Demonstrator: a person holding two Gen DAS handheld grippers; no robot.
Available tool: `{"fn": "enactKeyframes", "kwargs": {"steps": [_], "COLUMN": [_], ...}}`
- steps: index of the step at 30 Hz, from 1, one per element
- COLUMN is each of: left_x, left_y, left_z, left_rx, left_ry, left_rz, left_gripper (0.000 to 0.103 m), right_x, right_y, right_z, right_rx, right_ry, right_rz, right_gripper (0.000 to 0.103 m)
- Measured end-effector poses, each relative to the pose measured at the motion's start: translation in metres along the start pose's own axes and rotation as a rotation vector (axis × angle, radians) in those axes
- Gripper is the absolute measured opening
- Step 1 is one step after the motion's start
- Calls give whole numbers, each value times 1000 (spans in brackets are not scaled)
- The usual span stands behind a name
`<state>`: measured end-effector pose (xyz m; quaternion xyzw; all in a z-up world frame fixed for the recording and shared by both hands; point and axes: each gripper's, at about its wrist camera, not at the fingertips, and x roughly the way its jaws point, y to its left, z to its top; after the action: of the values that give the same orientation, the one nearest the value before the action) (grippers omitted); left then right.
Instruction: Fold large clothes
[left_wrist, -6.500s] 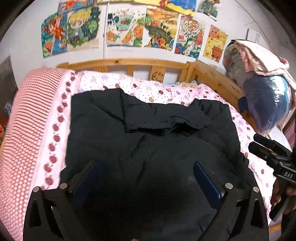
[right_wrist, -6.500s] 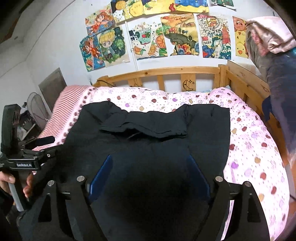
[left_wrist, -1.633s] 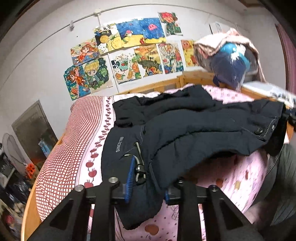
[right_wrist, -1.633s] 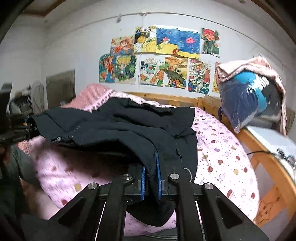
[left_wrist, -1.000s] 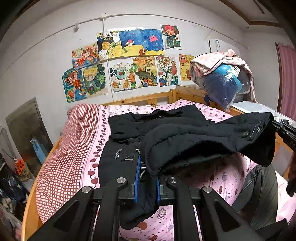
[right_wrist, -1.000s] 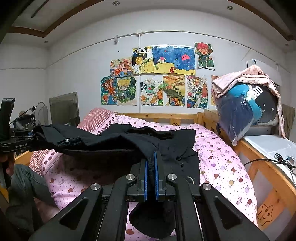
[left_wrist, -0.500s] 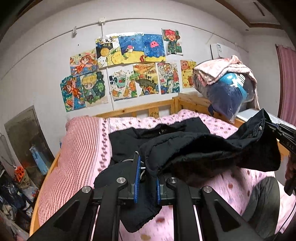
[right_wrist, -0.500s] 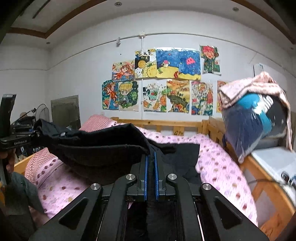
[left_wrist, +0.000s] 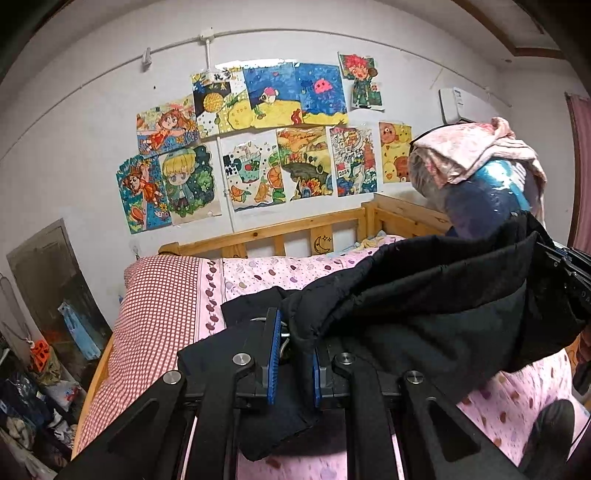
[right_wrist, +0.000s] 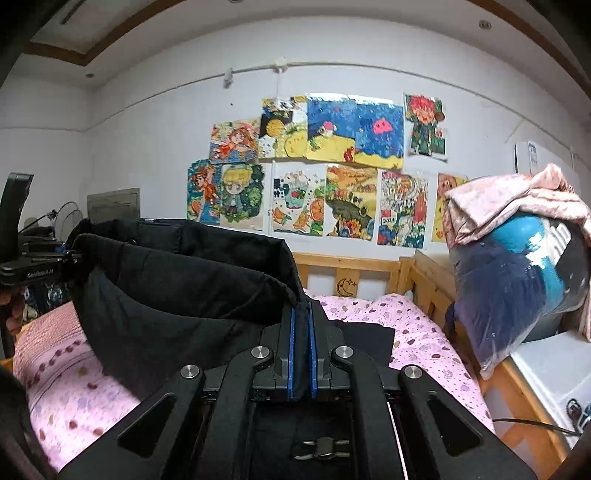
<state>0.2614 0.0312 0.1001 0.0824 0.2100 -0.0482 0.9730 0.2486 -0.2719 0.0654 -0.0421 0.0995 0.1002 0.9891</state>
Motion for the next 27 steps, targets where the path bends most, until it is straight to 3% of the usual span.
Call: {"fn": "enactKeyframes", "kwargs": {"steps": [18,27], "left_x": [168,245], "left_y": [15,17], "left_z": [42,46], "left_rx": [-6,9], "left_ry": [100,160], "left_rz": [85,114], "left_gripper": [13,13], "right_x": [163,233], "right_y": [-21,-26], "right_z": [27,19], "right_rx": [-59,-89], "right_ry": [82,153], "right_rz": [-50,-80], "right_gripper": [6,6]}}
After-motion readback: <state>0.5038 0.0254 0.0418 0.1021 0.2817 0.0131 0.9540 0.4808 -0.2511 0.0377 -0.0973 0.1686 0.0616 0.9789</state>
